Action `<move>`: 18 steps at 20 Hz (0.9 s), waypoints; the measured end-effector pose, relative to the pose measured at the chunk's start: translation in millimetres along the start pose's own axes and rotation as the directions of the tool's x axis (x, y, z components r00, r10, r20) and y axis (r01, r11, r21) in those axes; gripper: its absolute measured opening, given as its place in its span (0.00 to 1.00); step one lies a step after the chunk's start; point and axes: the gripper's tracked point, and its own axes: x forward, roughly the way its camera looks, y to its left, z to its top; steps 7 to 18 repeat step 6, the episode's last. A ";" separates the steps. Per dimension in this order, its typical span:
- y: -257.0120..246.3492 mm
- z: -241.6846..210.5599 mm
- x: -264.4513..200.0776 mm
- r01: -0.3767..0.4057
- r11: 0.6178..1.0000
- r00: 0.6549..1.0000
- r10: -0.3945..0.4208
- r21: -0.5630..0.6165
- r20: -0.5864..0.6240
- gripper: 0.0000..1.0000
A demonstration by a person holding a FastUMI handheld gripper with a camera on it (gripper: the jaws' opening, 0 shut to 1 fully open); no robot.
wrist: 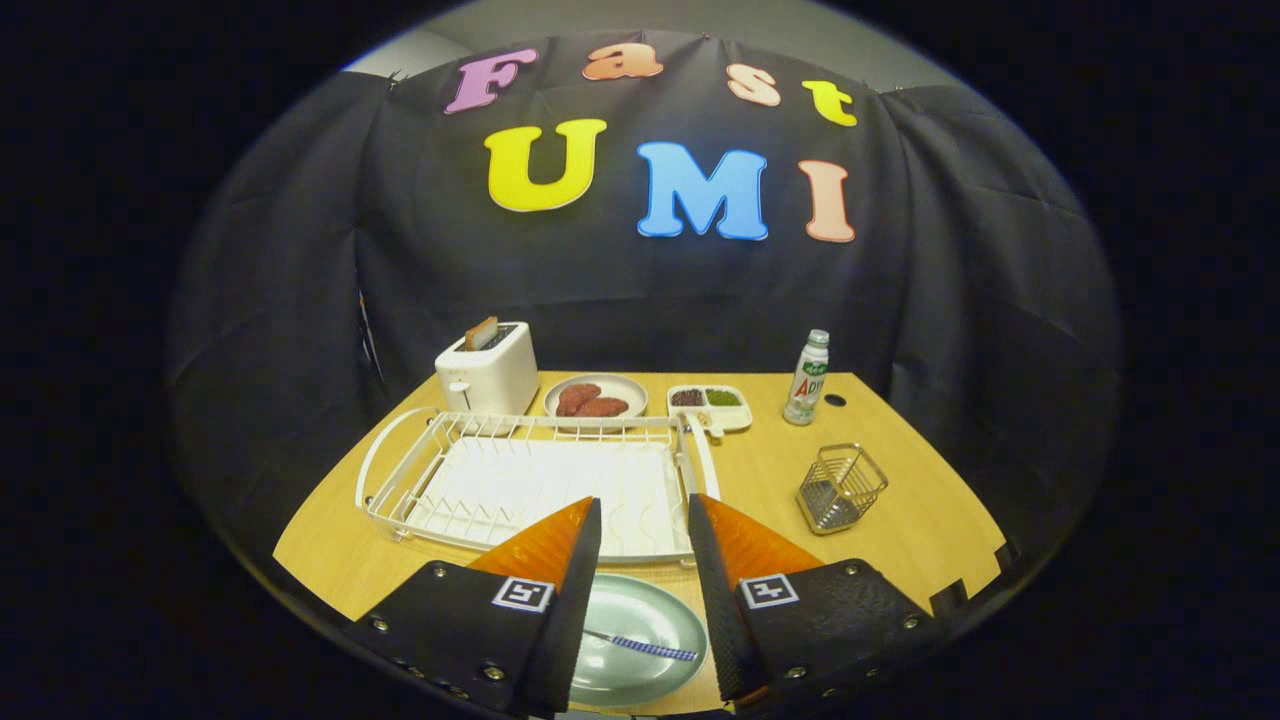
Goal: Take the plate from the dish rack, then take the spoon from the basket and place it into the plate.
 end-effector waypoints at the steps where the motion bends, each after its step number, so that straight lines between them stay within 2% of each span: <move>1: -5.0 17.9 -2.5 0.006 1.000 0.999 -0.007 0.002 0.035 0.53; 6: -31.5 105.2 -18.3 0.035 0.999 0.981 -0.039 0.021 0.189 0.53; 18: -31.5 105.2 -18.3 0.035 0.999 0.981 -0.039 0.021 0.189 0.53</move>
